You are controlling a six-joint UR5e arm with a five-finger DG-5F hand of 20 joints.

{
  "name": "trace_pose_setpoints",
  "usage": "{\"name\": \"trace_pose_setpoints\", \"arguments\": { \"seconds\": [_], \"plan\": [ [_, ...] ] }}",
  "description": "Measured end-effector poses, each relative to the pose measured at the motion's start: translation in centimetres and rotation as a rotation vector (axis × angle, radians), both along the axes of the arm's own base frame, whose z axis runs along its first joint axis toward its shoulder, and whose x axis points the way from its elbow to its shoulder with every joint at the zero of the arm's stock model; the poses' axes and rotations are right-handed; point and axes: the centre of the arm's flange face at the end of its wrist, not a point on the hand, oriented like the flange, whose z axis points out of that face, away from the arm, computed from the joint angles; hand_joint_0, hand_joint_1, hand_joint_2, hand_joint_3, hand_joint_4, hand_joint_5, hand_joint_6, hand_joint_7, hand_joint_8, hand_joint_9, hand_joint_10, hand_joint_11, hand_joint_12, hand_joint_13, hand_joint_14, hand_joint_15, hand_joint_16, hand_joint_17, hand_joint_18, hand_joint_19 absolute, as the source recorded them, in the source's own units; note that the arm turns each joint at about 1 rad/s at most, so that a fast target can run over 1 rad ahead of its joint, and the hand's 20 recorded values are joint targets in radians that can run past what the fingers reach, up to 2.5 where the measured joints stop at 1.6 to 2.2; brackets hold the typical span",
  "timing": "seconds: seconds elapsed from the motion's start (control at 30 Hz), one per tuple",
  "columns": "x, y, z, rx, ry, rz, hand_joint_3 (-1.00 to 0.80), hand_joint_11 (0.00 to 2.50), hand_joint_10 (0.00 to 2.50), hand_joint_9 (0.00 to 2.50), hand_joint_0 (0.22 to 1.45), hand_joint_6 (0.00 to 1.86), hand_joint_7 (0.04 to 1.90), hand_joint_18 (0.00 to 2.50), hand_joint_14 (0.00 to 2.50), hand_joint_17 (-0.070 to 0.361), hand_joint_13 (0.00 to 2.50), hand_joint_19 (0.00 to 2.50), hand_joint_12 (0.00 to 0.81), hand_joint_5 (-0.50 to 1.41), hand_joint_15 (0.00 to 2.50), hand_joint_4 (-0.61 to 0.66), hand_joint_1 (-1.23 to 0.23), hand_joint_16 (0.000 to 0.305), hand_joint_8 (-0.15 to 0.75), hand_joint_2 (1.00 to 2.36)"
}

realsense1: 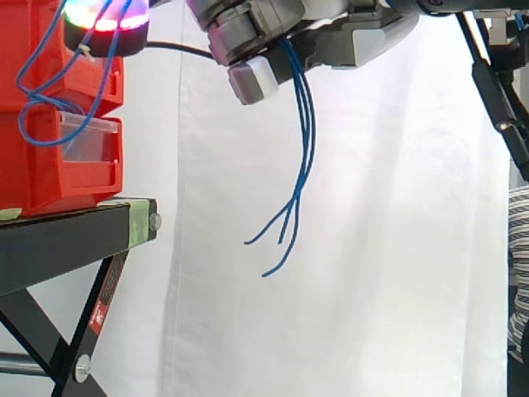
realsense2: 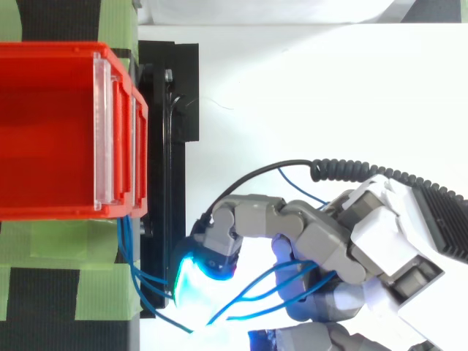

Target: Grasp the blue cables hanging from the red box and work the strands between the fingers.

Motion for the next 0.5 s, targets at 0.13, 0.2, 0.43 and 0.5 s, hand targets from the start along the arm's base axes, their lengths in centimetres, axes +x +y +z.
{"name": "trace_pose_setpoints", "arguments": {
  "seconds": [0.13,0.2,0.43,0.5],
  "plan": [
    [-0.17,-0.06,-0.18,-0.005,0.017,-0.002,-0.74,2.5,2.5,0.99,0.9,1.1,1.29,1.46,2.5,0.104,1.08,1.18,0.419,0.15,1.64,0.29,-0.6,0.046,0.384,1.01],
    [-0.26,-0.05,-0.27,-0.005,0.022,-0.001,-0.68,2.5,2.5,0.99,0.9,1.18,1.25,1.46,2.5,0.104,1.08,1.18,0.419,0.12,1.64,0.28,-0.6,0.046,0.384,1.01],
    [-0.41,0.18,-0.41,0.0,0.027,0.005,-0.55,2.5,2.5,0.99,0.88,1.28,1.22,1.46,2.5,0.104,1.08,1.18,0.419,0.11,1.64,0.28,-0.61,0.046,0.384,1.02],
    [-0.42,0.31,-0.35,0.001,0.025,0.007,-0.54,2.5,2.5,0.99,0.88,1.29,1.21,1.46,2.5,0.104,1.08,1.18,0.419,0.11,1.64,0.27,-0.61,0.046,0.384,1.02]
  ]
}}
